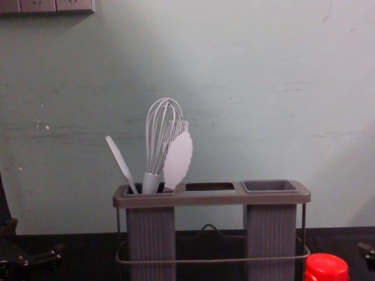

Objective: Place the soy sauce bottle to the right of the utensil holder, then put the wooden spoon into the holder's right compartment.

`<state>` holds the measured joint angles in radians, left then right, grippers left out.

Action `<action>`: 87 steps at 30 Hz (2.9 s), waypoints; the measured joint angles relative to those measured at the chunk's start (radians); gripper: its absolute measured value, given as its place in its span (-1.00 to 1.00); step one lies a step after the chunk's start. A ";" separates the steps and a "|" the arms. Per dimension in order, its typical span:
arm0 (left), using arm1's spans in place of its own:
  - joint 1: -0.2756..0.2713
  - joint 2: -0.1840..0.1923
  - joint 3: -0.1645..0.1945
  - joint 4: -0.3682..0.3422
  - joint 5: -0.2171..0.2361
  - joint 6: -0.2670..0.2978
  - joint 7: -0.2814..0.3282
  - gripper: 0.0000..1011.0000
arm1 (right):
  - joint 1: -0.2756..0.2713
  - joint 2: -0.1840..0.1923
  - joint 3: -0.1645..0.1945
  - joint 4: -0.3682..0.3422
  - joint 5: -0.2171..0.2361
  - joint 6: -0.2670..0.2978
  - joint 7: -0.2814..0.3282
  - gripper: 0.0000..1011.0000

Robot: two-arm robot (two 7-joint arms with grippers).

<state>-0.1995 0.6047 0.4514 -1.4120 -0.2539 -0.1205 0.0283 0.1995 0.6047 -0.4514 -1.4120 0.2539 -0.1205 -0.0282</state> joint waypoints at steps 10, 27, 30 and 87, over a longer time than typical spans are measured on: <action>0.000 0.000 0.000 0.000 0.000 0.000 0.000 1.00 | 0.000 0.000 0.000 0.000 0.000 0.000 0.000 0.98; 0.000 0.000 0.000 0.000 0.000 0.000 0.000 1.00 | 0.000 0.000 0.000 0.000 0.000 0.000 0.000 0.98; 0.000 0.000 0.000 0.000 0.000 0.000 0.000 1.00 | 0.000 0.000 0.000 0.000 0.000 0.000 0.000 0.98; 0.000 0.000 0.000 0.000 0.000 0.000 0.000 1.00 | -0.166 0.047 0.120 -0.137 0.058 -0.047 0.068 0.98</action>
<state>-0.1995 0.6047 0.4514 -1.4120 -0.2539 -0.1205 0.0283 0.0336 0.6520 -0.3310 -1.5493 0.3116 -0.1676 0.0401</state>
